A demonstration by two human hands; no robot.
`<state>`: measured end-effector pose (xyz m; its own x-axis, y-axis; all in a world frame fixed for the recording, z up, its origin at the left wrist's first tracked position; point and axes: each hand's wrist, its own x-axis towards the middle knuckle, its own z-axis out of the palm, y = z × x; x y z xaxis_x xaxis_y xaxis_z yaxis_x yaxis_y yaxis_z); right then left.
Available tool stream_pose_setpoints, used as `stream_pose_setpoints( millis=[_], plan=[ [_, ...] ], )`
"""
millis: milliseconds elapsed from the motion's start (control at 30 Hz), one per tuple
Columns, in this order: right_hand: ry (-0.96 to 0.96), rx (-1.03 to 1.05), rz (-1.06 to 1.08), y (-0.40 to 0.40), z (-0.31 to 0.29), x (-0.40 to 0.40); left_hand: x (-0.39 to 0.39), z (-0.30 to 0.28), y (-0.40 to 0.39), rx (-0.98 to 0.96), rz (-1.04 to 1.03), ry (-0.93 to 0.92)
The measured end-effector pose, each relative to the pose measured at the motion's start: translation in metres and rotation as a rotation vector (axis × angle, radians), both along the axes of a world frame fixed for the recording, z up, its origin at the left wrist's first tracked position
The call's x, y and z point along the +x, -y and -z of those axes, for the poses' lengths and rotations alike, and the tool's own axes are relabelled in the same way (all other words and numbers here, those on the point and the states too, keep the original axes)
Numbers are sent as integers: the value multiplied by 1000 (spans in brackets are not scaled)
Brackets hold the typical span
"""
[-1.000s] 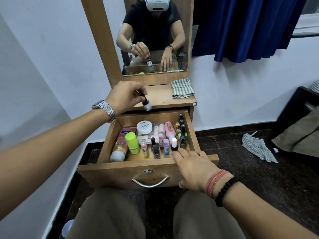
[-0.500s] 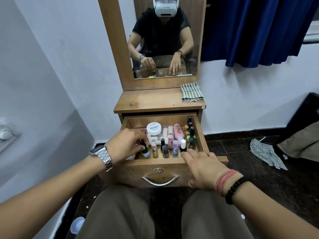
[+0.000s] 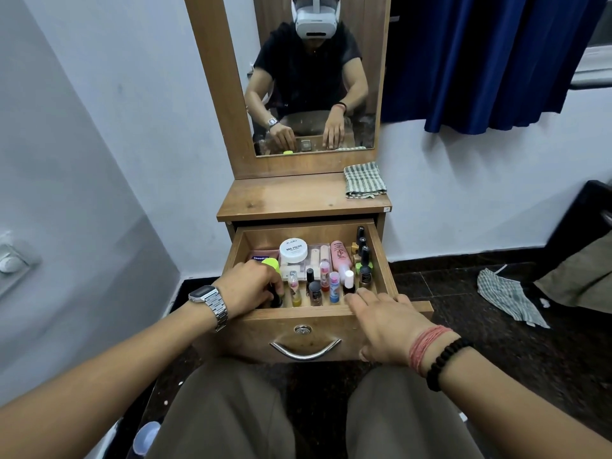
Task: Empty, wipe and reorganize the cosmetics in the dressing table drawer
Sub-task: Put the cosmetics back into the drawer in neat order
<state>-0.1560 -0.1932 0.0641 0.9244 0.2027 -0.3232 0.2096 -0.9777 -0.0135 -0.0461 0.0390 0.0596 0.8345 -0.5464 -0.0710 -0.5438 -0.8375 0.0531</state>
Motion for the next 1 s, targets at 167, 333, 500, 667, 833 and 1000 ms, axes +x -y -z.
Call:
stream_pose_setpoints(
  millis=[167,333,500,667,833,1000],
  plan=[
    [13,3,2,1,2,0,2,1,-1,-4,13,-44],
    [17,-3,-1,1,3,0,4,-4,-1,-5,59,-79],
    [26,-14,0,1,4,0,5,-4,-3,0,102,-107],
    [26,-20,-2,1,4,0,5,-6,-6,-9,146,-146],
    [45,66,-29,6,5,3,-2,-12,-15,-102,151,-115],
    [72,246,4,36,-4,8,-27,-19,-46,-331,255,-150]
  ],
)
